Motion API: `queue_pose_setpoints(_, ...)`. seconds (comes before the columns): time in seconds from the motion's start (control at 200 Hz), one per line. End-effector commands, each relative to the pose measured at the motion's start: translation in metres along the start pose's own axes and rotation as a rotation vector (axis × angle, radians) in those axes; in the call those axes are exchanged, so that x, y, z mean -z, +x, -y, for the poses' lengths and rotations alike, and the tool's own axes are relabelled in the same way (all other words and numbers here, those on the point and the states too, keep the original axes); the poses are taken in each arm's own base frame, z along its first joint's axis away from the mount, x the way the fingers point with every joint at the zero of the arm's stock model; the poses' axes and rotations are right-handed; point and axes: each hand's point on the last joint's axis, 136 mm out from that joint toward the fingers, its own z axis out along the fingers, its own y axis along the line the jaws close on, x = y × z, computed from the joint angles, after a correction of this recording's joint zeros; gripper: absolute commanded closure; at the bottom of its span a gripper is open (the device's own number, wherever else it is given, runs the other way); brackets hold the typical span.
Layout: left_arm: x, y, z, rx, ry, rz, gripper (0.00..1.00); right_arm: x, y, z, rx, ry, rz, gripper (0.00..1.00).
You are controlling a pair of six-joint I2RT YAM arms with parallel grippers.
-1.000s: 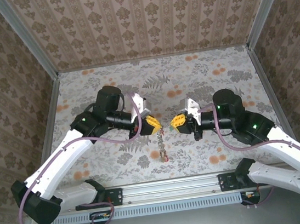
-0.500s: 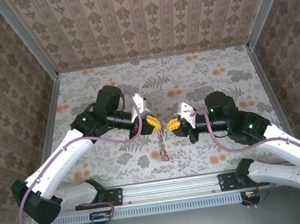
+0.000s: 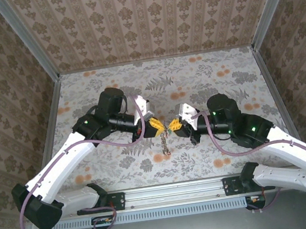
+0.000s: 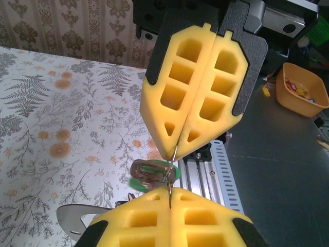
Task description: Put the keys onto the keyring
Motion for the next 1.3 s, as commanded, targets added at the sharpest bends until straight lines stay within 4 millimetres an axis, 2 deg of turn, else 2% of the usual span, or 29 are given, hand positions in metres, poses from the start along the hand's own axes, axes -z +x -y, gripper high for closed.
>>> queue_pose_setpoints(0.0,0.005,-0.008,0.007,-0.05,0.014,0.033,1.0,0.002,-0.014,0.001,0.02,0.009,0.043,1.0)
queue_pose_setpoints(0.375,0.005,-0.01,0.008,-0.053,0.014,0.04,1.0,-0.002,-0.011,-0.001,0.014,-0.004,0.033,1.0)
queue_pose_setpoints(0.77,0.007,-0.007,0.005,-0.047,0.005,0.035,1.0,0.008,-0.012,-0.002,0.017,0.011,0.044,1.0)
queue_pose_setpoints(1.295,0.007,-0.009,0.007,-0.051,0.009,0.043,1.0,-0.006,-0.009,-0.001,0.007,-0.01,0.036,1.0)
